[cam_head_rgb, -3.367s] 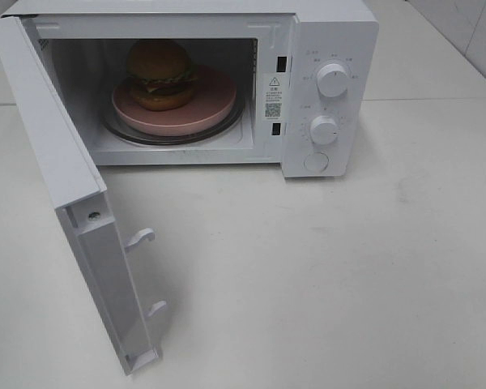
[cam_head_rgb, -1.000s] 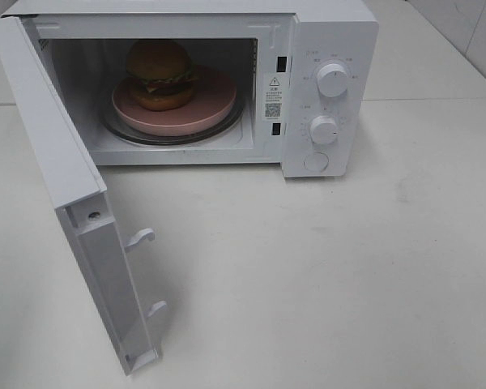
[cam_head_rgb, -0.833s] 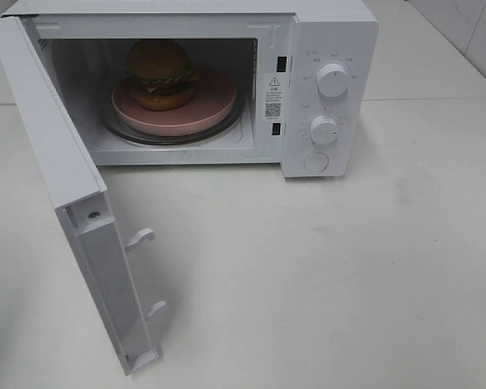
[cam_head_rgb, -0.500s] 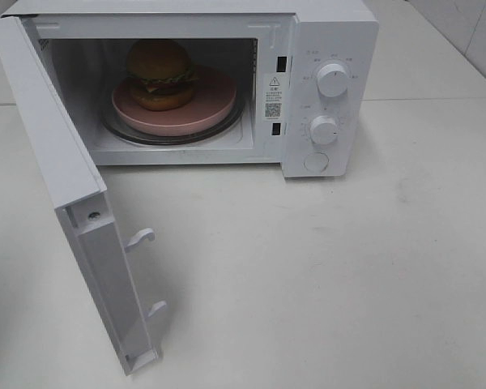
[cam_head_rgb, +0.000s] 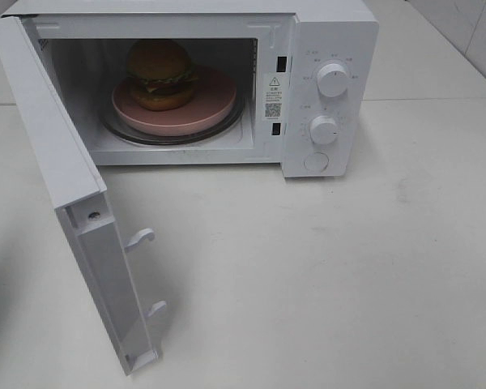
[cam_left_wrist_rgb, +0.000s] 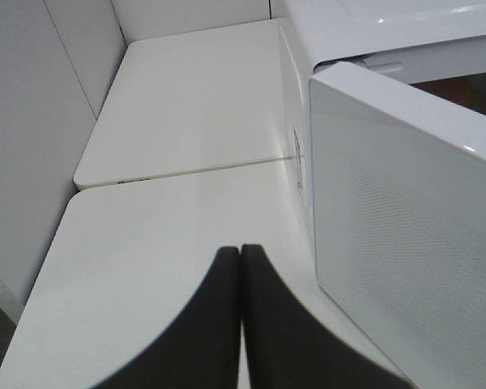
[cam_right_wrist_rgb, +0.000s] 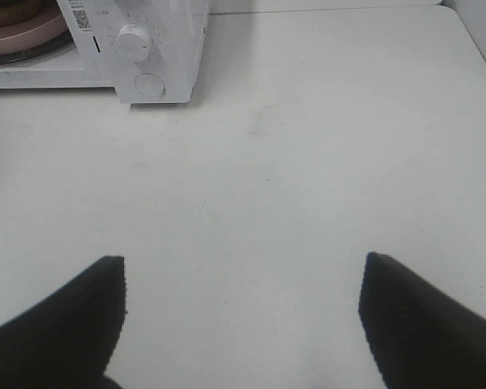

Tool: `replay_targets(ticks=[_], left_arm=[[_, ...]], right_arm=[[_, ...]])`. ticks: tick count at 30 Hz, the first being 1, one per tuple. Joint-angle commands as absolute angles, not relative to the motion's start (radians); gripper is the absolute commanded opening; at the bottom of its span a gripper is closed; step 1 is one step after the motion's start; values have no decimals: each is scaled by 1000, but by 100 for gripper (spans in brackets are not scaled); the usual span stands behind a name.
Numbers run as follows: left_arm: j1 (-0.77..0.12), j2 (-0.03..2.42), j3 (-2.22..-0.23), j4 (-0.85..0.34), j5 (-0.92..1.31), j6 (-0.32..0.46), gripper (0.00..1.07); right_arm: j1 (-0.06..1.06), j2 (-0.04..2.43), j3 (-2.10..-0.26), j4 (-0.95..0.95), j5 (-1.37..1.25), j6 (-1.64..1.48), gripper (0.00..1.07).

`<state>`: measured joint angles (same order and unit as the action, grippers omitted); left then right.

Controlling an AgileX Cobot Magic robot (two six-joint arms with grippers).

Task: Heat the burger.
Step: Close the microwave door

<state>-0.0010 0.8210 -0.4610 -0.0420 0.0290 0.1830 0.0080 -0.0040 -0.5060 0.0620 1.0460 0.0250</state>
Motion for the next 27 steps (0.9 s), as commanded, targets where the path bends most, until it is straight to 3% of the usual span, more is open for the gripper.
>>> replay_targets(ticks=[1,8,10,12,13,14,16,17,19,22,27], left_arm=[[-1,866,-403,-49,-143,188,0],[-1,943,-297,-18,-402,104,0],[-1,1004,-255,137,-495,6,0],[-1,1019,-253,195,-498,-31,0],[-1,1044,-253,306,-520,-108,0],[-1,1044,-253,306,-520,-108,0],[-1,1082,-253,476,-605,-207,0],[-1,1082,-253,476,-605,-207,0],[-1,1119,-253,589,-704,-289,0],[-1,1155,-253,648,-760,-347,0],[-1,1214,-253,692,-830,-355,0]], right_arm=[[0,-31,-504,66,1034,29,76],[0,-31,-504,66,1034,29,76],[0,-31,-504,66,1034,29,76],[0,-31,-504,66,1034,29,76],[0,-31,-504,66,1034,29,76],[0,-31,-504,66,1034,29,76],[0,-31,-504,66,1034,29,76],[0,-31,-504,66,1034,29,76],[0,-31,-504,66,1034,29,76],[0,-31,-504,66,1034,29,76],[0,-31,-504,66,1034,29,76]])
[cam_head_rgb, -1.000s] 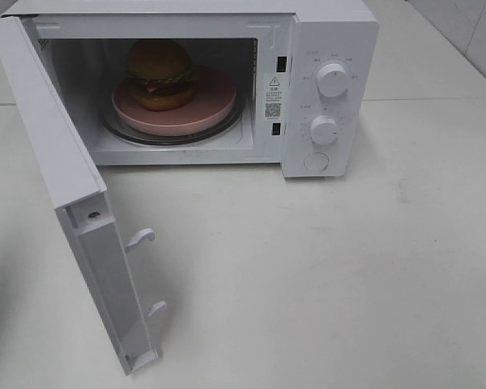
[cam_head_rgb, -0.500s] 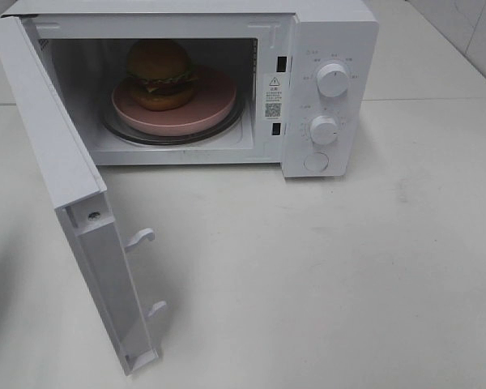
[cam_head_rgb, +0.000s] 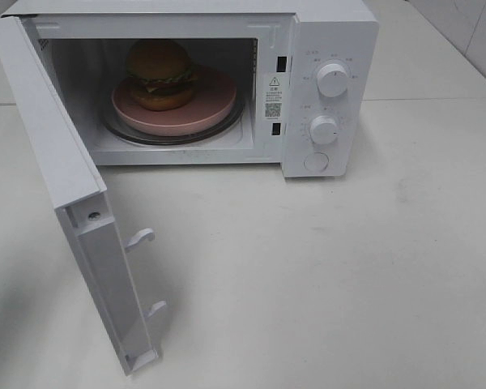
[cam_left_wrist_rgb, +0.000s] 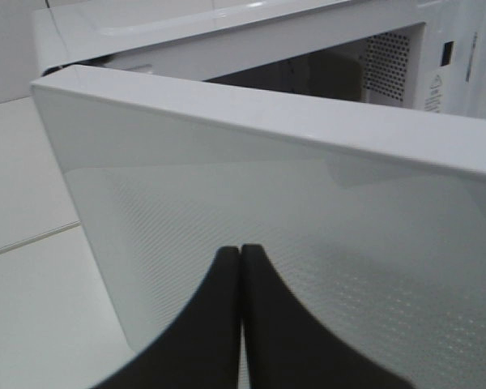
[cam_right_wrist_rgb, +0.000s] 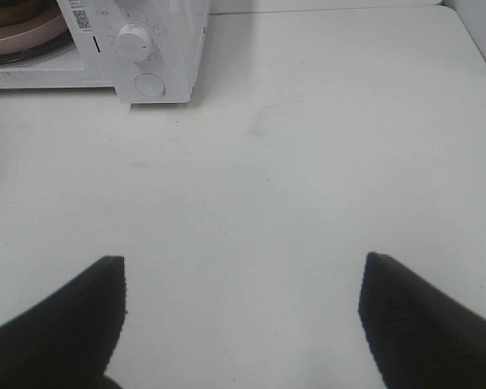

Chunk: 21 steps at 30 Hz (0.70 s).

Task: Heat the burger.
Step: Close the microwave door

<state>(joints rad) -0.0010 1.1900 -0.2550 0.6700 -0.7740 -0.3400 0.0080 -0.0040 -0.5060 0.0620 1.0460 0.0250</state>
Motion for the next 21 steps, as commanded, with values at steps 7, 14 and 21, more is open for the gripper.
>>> replay_targets(ticks=[7,14,21], left_arm=[[-19,1270,-258,683,-890,-349,0],[-191,1331,-287,509,-844,-247,0],[-289,1385,-288,410,-866,-219,0]], right_arm=[[0,-31,-504,66,1034,29,76],[0,-31,-504,66,1034,29,76],[0,-31,-504,66,1034,29,76]])
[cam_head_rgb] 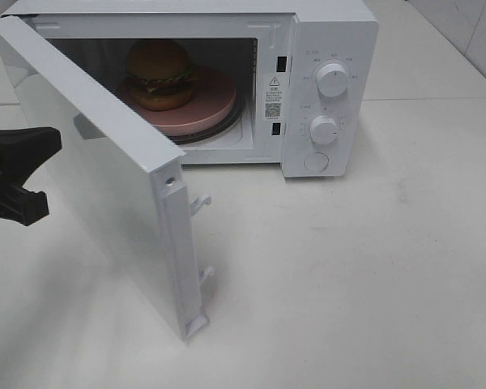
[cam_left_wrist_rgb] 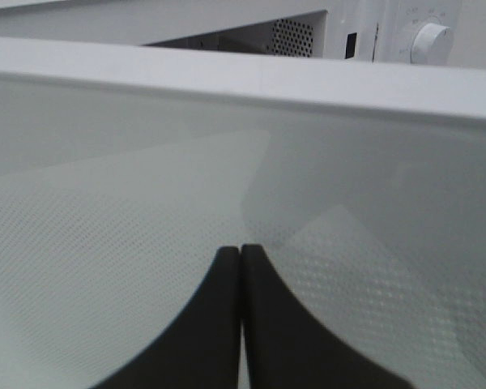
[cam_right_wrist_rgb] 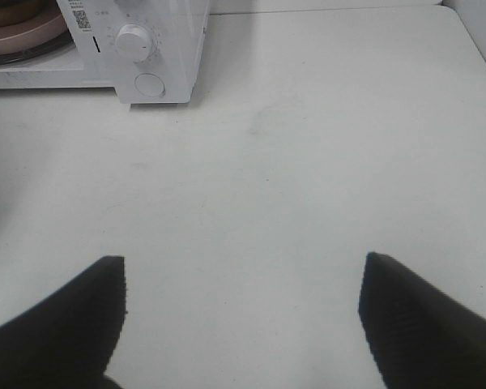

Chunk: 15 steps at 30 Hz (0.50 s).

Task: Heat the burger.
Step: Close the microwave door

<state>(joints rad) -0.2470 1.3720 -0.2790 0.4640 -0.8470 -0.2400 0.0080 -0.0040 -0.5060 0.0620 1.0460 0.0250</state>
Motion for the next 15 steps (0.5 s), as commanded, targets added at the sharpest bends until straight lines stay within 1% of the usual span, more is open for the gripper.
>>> replay_targets(ticks=[1,2,3,4,5,6,8,9,10,11,12,13,15], left_arm=[[-322,1394,-288,345,-863,-200,0],[-343,1399,-288,300,-861,-188,0],[-343,1399,-288,300,-861,-188,0],[-387,1404,-289,202,-862,-157,0],[-413,1406,-289,141,-862,-131,0],[-413,1406,-289,141,-862,-131,0],[-518,1418,-305,-72,-858,-15,0],[-518,1418,-305,-72,-858,-15,0],[-544,1429,-315,-109,-858,12,0],[-544,1429,-315,-109,-858,12,0],[-583,1455,-340,-159,-858,53,0],[-619,1485,-370,-193,-858,68,0],[-634,1501,-388,-209,-858,69,0]], right_arm=[[0,-31,-504,66,1034,29,76],[0,-31,-504,66,1034,29,76],[0,-31,-504,66,1034,29,76],[0,-31,-504,66,1034,29,76],[0,-31,-504,66,1034,29,76],[0,-31,-504,66,1034,29,76],[0,-31,-504,66,1034,29,76],[0,-31,-504,66,1034,29,76],[0,-31,-504,66,1034,29,76],[0,-31,-504,66,1034,29,76],[0,-31,-504,66,1034,29,76],[0,-31,-504,66,1034,29,76],[0,-31,-504,66,1034,29,76]])
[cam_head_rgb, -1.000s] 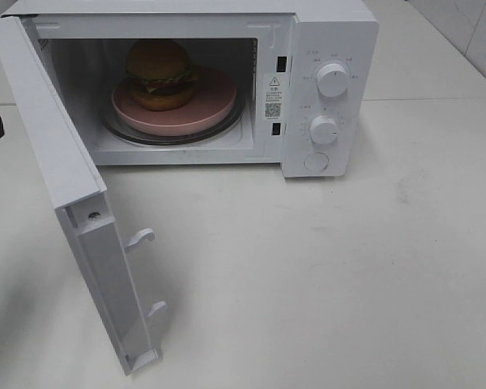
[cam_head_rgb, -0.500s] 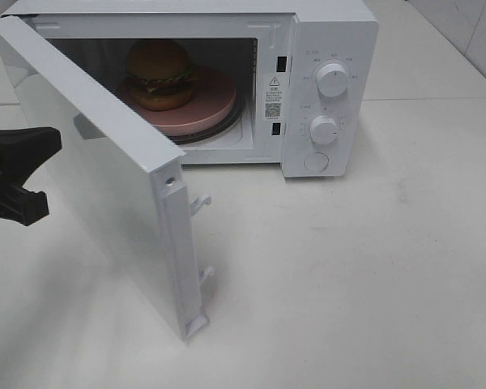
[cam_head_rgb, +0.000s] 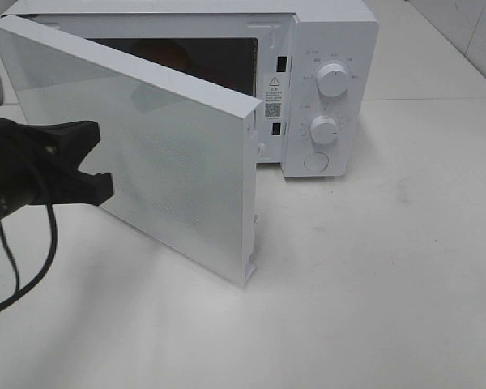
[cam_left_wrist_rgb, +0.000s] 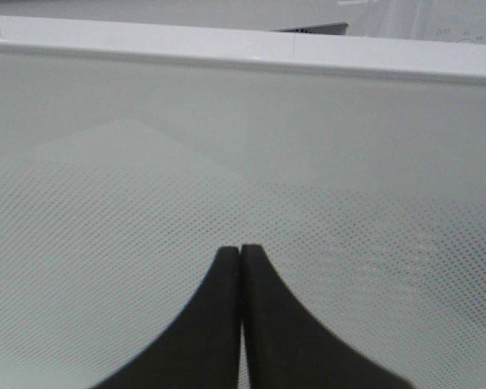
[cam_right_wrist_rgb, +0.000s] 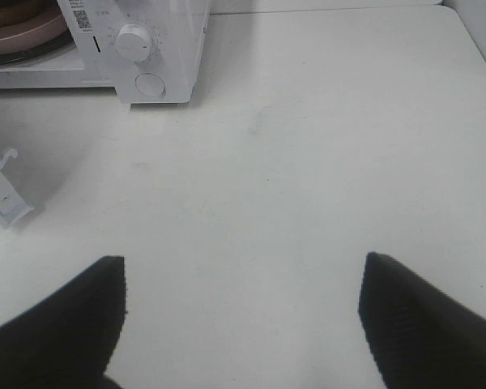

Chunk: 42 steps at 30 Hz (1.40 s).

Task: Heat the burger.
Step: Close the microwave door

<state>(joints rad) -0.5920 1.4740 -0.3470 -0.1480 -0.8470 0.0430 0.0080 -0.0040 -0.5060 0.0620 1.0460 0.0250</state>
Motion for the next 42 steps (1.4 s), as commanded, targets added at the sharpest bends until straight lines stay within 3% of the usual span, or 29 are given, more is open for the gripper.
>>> replay_targets(ticks=[1,9,12,14,17,19,24,27,29,32,34,42], left_arm=[[-634,1501,-388,-209,-858,69,0],[-723,1622,-536,-252,-853,71,0],[-761,1676,-603,-324,-851,102,0],[-790,1714,-656,-391,-829,158,0],[-798,1724,-673,-408,-818,176,0],[-819,1774,-759,-509,-785,252,0],[-828,1826,-851,-622,-774,335,0],[-828,1835,-868,-641,-771,342,0],[-827,1873,-934,-694,-758,401,0],[-827,1881,-948,-707,-758,417,0],[-827,1919,-1008,-780,-756,492,0],[-827,1994,-1138,-887,-745,593,0]], right_arm=[[0,-31,-504,66,1034,29,76],[0,-31,-504,66,1034,29,76],[0,-31,-504,66,1034,29,76],[0,-31,-504,66,1034,29,76],[0,-31,-504,66,1034,29,76],[0,-31,-504,66,1034,29,76],[0,-31,-504,66,1034,29,76],[0,-31,-504,66,1034,29,76],[0,-31,-504,66,1034,29,76],[0,-31,-504,66,1034,29,76],[0,-31,-504,66,1034,30,76],[0,-31,-504,66,1034,30,76]])
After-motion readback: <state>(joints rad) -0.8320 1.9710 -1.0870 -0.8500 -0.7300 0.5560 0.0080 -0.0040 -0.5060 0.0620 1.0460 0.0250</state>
